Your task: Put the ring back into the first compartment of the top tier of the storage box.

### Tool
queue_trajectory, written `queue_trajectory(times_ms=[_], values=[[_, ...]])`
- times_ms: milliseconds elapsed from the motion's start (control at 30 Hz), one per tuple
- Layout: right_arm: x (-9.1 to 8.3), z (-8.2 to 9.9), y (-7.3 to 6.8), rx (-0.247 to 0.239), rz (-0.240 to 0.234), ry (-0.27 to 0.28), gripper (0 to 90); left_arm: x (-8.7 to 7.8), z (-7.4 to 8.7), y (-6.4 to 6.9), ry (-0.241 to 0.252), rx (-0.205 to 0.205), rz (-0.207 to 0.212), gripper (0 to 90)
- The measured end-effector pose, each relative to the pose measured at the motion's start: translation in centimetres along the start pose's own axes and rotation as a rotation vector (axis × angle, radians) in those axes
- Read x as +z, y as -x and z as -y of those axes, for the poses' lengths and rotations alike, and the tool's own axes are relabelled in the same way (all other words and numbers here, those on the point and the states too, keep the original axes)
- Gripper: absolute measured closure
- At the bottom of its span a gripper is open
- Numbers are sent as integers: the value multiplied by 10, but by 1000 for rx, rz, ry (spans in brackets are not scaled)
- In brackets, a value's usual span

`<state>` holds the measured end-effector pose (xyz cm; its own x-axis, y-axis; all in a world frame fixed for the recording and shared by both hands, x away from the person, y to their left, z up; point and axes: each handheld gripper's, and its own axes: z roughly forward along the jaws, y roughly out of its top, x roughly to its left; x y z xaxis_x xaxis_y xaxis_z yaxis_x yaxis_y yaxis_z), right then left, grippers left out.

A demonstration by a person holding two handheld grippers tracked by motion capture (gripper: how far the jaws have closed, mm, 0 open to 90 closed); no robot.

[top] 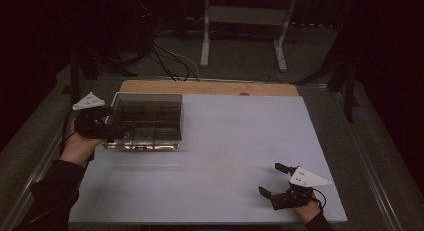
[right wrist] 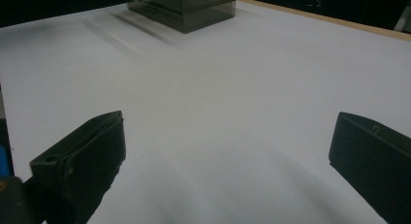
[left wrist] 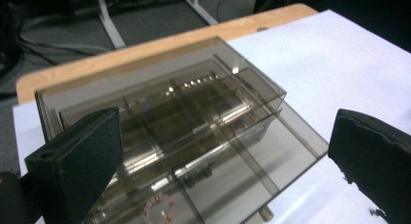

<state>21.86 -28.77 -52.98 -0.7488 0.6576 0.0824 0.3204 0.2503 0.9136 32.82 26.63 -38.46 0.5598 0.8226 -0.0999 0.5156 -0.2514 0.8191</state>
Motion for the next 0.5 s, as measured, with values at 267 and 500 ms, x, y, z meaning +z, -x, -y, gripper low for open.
queue_trajectory(times_ms=[267, 500], values=[[0, 0, 0, 0, -1, 2, 0, 1, -9, 16, 24, 29, 47, 10], [1, 0, 0, 1, -2, 0, 0, 3, -9, 27, 59, 52, 106, 10]])
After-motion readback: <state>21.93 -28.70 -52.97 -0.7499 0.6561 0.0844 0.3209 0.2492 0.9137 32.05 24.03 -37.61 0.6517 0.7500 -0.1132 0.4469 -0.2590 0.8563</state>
